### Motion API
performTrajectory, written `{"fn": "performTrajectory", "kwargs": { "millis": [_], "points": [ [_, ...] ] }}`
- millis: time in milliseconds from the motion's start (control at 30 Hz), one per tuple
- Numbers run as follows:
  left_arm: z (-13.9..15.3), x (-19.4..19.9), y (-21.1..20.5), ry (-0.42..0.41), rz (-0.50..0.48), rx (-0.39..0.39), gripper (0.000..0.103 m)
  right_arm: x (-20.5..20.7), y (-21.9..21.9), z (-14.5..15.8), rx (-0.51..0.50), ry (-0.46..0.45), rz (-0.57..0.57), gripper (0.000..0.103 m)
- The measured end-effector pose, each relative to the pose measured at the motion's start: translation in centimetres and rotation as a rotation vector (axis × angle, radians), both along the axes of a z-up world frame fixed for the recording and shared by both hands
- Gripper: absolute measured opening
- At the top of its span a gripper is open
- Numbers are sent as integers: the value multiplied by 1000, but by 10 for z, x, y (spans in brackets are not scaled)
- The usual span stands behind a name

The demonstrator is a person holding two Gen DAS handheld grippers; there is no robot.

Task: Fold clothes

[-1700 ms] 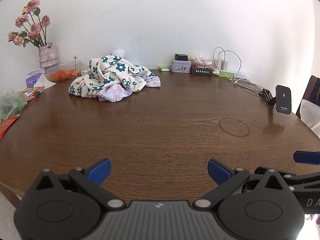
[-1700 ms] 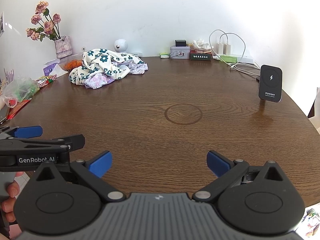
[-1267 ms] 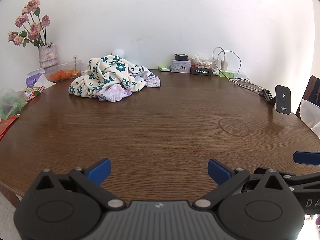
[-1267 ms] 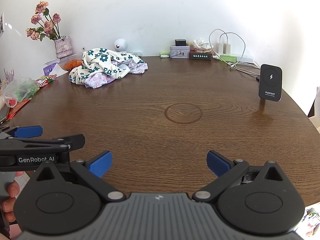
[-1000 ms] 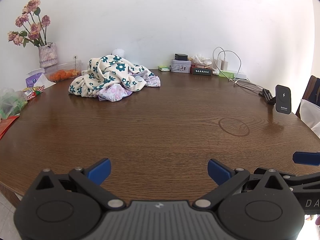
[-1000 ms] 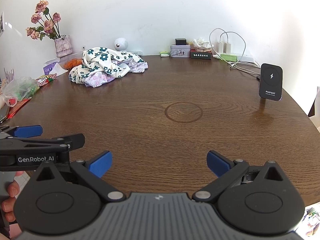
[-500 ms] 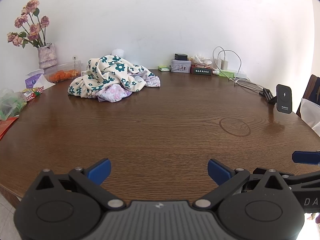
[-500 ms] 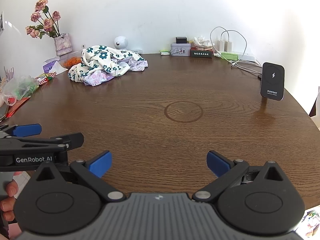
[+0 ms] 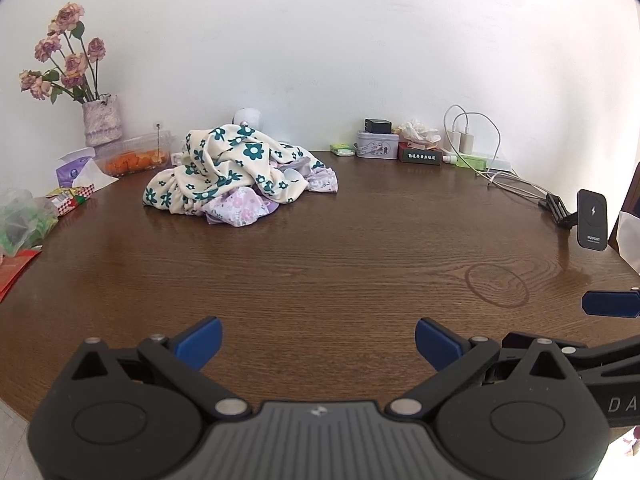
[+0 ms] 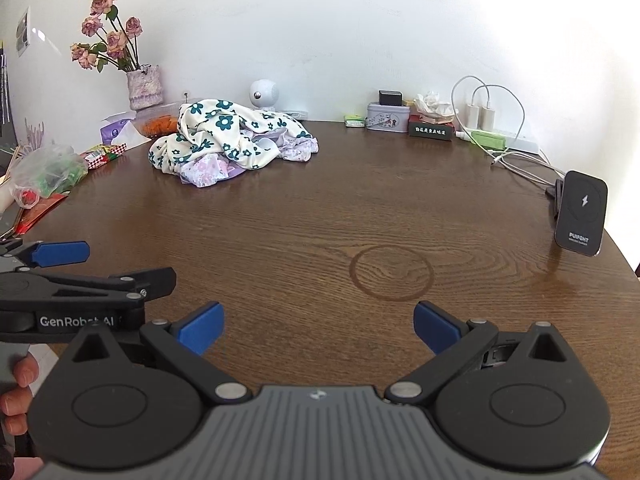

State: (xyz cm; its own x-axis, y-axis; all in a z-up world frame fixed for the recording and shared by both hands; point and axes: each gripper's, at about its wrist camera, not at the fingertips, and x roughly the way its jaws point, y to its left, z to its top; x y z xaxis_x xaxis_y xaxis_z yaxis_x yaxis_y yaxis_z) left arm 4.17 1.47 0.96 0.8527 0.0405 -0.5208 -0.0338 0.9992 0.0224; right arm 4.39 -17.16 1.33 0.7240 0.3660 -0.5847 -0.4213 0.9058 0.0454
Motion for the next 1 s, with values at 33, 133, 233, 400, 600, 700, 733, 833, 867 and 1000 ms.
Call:
{"fn": "performTrajectory", "kwargs": {
  "millis": [33,133,233,400,600,700,733,833,867,1000],
  "points": [
    [2,3,1,-2,6,0,103,5,2,1,0,1,5,103],
    [9,14,6,-33,23,-7,103,20,9,6,-2,2,27,103],
    [15,27,10,-38,40,-23,103,36,18,10,-9,-6,48,103],
    [22,55,23,14,61,-31,103,66,32,17,-32,-27,71,103],
    [34,96,40,0,83,-10,103,111,52,23,-42,-28,115,103],
    [39,120,50,-3,103,4,103,138,66,24,-65,-39,131,103],
    [40,129,54,-3,108,7,103,147,72,24,-77,-47,135,103],
    [44,155,65,-7,119,20,103,172,86,23,-103,-65,150,103],
    [46,163,68,-8,125,30,103,181,92,23,-109,-67,154,103],
    [45,199,79,-1,140,75,103,216,112,24,-124,-64,188,103]
  ]
}}
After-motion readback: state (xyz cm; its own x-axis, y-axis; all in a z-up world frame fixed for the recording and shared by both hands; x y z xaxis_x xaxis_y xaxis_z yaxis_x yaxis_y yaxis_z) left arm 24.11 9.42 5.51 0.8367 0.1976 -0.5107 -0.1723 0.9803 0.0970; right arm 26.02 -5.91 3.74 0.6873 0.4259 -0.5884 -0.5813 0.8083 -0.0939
